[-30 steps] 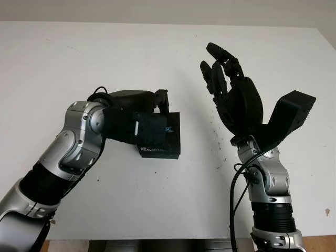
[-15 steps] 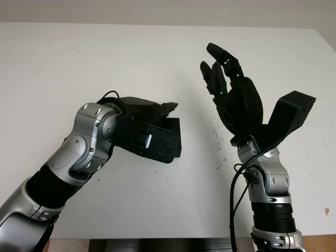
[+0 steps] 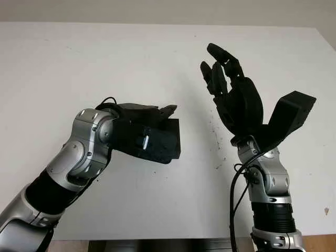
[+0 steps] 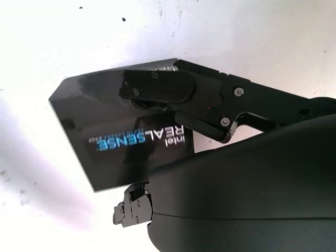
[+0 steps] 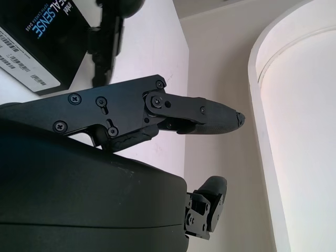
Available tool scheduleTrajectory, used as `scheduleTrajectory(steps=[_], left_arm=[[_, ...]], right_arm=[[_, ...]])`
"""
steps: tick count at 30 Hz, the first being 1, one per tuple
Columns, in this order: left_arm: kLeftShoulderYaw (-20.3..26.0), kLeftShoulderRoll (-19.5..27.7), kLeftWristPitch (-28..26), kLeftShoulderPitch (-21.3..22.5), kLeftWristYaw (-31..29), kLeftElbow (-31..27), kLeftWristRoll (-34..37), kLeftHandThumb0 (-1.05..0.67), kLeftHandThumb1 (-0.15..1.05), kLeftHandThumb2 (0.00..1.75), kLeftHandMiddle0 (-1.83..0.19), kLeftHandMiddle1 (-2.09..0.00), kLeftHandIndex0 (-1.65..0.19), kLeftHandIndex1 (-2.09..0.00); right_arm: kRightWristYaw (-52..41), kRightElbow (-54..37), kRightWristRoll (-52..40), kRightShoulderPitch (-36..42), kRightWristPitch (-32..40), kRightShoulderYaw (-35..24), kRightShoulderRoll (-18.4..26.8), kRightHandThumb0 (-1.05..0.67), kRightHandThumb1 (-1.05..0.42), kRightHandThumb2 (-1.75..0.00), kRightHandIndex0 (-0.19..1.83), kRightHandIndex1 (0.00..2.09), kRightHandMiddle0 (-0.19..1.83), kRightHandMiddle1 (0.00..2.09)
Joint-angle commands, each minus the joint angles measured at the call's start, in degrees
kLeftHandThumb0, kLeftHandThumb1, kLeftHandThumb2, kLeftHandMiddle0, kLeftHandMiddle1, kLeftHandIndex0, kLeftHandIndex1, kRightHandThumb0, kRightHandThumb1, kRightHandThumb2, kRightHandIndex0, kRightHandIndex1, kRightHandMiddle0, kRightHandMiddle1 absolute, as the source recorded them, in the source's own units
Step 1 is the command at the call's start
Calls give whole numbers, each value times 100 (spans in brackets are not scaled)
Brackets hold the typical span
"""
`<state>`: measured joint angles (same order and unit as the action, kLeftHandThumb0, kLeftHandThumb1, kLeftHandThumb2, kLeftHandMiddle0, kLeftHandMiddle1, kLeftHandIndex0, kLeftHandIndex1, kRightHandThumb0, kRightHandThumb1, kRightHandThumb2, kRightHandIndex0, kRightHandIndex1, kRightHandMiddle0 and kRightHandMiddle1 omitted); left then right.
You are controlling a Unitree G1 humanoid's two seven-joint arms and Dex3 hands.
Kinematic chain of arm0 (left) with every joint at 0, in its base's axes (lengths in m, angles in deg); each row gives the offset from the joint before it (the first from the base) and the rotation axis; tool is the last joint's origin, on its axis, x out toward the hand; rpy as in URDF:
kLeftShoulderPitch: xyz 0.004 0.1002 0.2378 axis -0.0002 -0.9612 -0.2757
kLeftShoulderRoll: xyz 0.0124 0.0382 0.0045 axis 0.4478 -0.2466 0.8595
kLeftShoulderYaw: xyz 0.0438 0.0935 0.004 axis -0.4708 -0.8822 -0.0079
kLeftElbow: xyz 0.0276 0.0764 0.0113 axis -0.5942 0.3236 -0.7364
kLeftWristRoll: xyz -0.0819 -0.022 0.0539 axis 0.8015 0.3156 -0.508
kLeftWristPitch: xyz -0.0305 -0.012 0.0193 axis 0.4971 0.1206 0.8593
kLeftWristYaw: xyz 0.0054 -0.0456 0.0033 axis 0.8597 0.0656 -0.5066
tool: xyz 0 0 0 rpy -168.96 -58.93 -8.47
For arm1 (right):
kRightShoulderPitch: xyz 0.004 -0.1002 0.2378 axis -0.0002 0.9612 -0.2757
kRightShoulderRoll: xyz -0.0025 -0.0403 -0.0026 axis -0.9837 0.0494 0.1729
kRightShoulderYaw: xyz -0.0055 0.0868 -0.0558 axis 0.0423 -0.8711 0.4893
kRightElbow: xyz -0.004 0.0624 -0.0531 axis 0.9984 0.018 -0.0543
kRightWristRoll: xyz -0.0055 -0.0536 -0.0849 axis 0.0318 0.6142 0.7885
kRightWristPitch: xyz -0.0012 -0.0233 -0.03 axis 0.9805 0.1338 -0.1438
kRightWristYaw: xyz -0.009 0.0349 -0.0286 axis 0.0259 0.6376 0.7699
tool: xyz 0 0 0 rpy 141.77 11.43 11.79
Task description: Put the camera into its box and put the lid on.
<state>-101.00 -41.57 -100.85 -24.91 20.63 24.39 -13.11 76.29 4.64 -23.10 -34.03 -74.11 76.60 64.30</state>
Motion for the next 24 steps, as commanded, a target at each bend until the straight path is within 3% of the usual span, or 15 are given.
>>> scheduleTrajectory(steps=[1, 6, 10, 13, 18, 22, 24], left_arm=[[312, 149, -130, 138, -212, -286, 228, -75, 105, 47, 19, 0, 19, 0], [998, 588, -1091, 445, -989, -918, 951, -79, 105, 49, 19, 0, 19, 0], [1426, 905, -1164, 377, -757, -1098, 1285, -87, 105, 56, 19, 0, 19, 0], [1900, 780, -1285, 80, -217, -1105, 1627, -86, 105, 55, 19, 0, 19, 0], [2914, 154, -1489, -359, 917, -1158, 2515, -86, 105, 57, 19, 0, 19, 0], [3469, -691, -678, -810, 2535, -943, 2868, -83, 105, 62, 19, 0, 19, 0], [3638, -1115, -220, -985, 3195, -671, 3134, -83, 105, 60, 19, 0, 19, 0]], right_arm=[[2, -54, -16, 43, 24, -3, 8, -63, -105, -46, 16, 6, -19, 86], [-48, 2, -44, 16, 25, -34, 40, -63, -105, -46, 16, 6, -19, 86], [-151, 95, -9, -16, -49, -29, 89, -62, -105, -48, 15, 6, -19, 83], [-214, 140, 11, -30, -76, -33, 119, -62, -105, -48, 14, 5, -19, 79], [-177, 184, 56, -70, -129, -61, 123, -62, -105, -47, 15, 6, -19, 84], [-160, 267, 32, -126, -129, -99, 120, -63, -105, -49, 5, 2, -19, 61], [-179, 315, 121, -146, -179, -60, 182, -65, -105, -56, -6, 0, -19, 34]])
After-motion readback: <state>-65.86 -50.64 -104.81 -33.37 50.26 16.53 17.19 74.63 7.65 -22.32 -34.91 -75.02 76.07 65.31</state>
